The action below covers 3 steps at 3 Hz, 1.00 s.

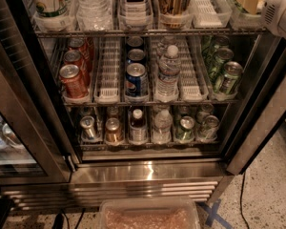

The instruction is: Pick green can from top shelf of fridge

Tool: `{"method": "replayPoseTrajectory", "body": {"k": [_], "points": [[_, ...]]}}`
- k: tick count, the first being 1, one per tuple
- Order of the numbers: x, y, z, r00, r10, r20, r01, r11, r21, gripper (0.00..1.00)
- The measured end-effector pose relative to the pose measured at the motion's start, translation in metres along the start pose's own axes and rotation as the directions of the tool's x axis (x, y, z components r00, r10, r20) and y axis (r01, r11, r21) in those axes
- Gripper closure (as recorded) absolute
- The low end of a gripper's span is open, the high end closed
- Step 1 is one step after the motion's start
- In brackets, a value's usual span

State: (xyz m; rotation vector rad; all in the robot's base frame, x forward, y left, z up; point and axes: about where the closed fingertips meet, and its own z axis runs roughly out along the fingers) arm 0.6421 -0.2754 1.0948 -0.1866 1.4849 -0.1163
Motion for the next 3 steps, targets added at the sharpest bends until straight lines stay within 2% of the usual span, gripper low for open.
{"method": "replayPoseTrajectory", "body": {"k": [1,2,3], "points": [[-0.017,0.001,-0.002,0.999,0.021,0.031,-0.020,0.9997,-0.015,1.00],[-0.024,0.001,-0.009,0.999,0.027,0.034,-0.026,0.9993,-0.027,1.00],[-0.019,0.024,-0.029,1.000,-0.006,-0.021,0.004,0.9944,-0.105,1.00]]}}
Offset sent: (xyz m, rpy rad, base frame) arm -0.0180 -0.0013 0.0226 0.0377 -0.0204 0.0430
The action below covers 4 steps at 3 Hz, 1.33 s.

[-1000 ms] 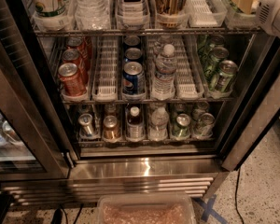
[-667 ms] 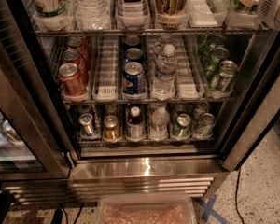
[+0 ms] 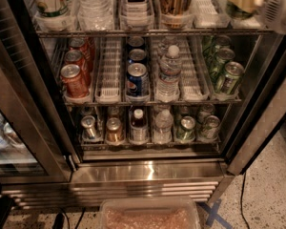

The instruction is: Pick green can from top shelf of fridge

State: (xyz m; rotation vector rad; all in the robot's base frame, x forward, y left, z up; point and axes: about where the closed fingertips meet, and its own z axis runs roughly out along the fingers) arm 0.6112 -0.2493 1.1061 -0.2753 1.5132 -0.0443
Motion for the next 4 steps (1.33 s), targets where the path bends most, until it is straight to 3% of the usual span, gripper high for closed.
{"method": "replayPoseTrajectory", "body": {"k": [1,2,3,4], "points": [[0.015,0.010,-0.038,0.995,-0.041,-0.095,0.033,0.9956,-0.087,1.00],[0.022,0.011,-0.047,0.991,-0.043,-0.130,0.026,0.9916,-0.127,1.00],[0.022,0.011,-0.047,0.991,-0.043,-0.130,0.026,0.9916,-0.127,1.00],[0.023,0.024,-0.055,0.989,-0.050,-0.136,0.028,0.9860,-0.165,1.00]]}}
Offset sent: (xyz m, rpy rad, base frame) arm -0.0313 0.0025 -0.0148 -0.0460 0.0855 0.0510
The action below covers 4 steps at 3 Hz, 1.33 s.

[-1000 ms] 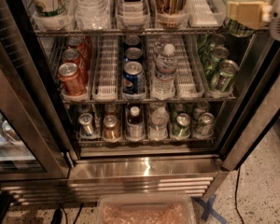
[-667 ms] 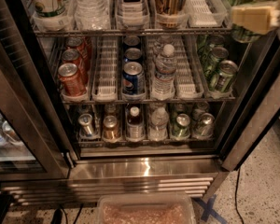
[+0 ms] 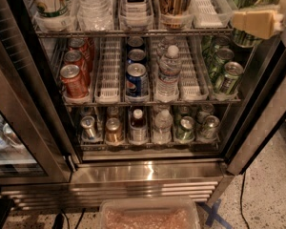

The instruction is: Pick green can from top shelf of fridge

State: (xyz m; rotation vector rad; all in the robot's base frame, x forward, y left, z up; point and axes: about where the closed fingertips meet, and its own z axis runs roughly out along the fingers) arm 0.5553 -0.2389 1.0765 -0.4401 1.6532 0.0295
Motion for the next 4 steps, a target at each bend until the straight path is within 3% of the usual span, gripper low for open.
{"method": "replayPoseTrajectory", "body": {"k": [1,2,3,4], "points": [[0.012,0.036,-0.017,0.999,-0.027,-0.033,0.024,0.9946,-0.101,1.00],[0.020,0.087,-0.036,0.995,-0.086,-0.053,0.069,0.9638,-0.258,1.00],[0.021,0.125,-0.054,0.990,-0.136,-0.030,0.115,0.9189,-0.377,1.00],[0.013,0.162,-0.066,0.988,-0.155,0.025,0.148,0.8660,-0.478,1.00]]}}
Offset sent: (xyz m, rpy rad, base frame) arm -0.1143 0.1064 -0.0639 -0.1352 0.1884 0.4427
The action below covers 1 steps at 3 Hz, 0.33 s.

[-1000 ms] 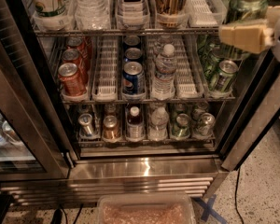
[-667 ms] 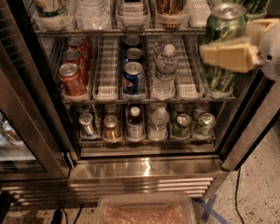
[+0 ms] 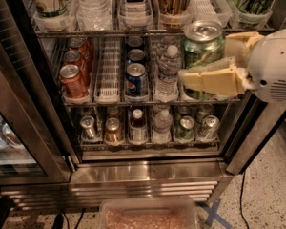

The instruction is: Pick green can from top shelf of fridge

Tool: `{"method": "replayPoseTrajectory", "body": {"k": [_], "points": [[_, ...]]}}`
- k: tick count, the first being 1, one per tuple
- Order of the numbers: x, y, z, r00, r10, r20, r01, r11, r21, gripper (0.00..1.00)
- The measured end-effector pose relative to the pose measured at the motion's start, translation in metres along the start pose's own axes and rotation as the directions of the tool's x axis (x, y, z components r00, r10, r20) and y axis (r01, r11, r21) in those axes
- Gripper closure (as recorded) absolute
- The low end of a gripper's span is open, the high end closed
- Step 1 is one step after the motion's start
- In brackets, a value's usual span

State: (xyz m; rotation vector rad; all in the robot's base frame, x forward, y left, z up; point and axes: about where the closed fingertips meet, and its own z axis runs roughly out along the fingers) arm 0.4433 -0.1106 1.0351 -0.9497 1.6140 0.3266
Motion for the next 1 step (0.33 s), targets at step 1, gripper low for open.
{"method": "replayPoseTrajectory", "body": {"k": [1], "points": [[-0.0019,0.0026,0.0001,1.000,-0.005,0.005,0.005,0.9999,-0.010,1.00]]}}
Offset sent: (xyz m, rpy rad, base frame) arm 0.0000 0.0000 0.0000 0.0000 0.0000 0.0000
